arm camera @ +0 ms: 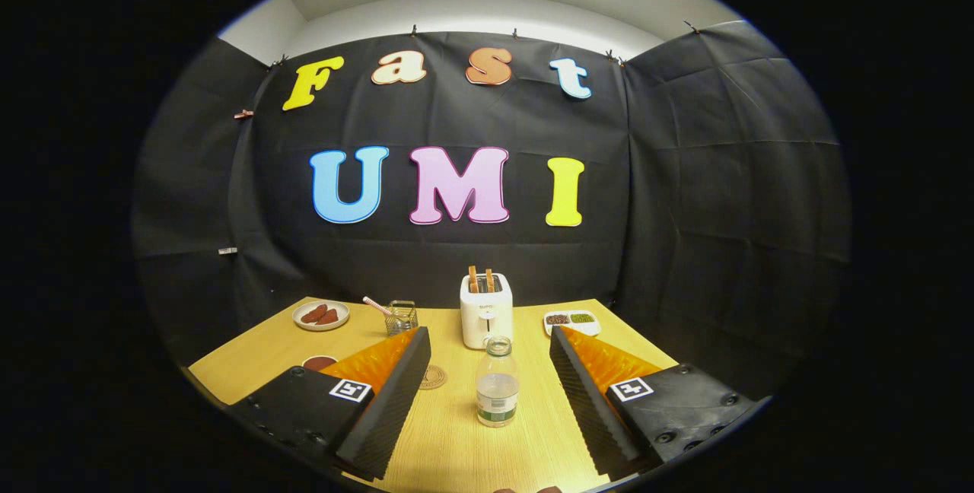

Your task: Take the bottle from table, then pour the juice into the cup, finally place the bottle on the coaster

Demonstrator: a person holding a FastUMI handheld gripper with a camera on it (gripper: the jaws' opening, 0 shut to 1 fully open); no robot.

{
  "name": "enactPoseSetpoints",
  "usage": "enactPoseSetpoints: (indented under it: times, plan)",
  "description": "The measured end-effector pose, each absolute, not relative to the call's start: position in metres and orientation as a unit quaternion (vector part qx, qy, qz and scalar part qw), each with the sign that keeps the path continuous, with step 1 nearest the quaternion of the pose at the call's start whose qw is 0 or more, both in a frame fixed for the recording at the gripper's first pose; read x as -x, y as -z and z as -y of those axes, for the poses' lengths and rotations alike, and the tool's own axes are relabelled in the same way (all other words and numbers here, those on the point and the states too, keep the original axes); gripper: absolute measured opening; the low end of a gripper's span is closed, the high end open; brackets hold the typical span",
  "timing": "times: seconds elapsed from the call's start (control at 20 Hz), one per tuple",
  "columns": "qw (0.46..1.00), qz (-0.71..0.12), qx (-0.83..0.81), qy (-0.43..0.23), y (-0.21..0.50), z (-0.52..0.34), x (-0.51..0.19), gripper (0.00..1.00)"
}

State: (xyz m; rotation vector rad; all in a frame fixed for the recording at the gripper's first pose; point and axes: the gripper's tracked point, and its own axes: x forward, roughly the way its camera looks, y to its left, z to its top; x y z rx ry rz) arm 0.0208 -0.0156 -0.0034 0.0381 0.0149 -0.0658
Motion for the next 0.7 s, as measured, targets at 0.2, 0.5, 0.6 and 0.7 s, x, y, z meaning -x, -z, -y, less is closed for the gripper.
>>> enactPoseSetpoints:
  times: [0.2, 0.5, 0.6, 0.7]
  plan:
    - [1.0, -0.008, -0.013, 0.025, 0.001, 0.008, -0.031, 0.97]
    - [1.0, -0.019, -0.008, 0.007, 0.007, 0.005, -0.051, 0.97]
    - [1.0, -0.021, -0.009, -0.002, 0.013, 0.003, -0.061, 0.97]
    - [1.0, -0.02, -0.006, -0.006, 0.017, 0.006, -0.072, 0.98]
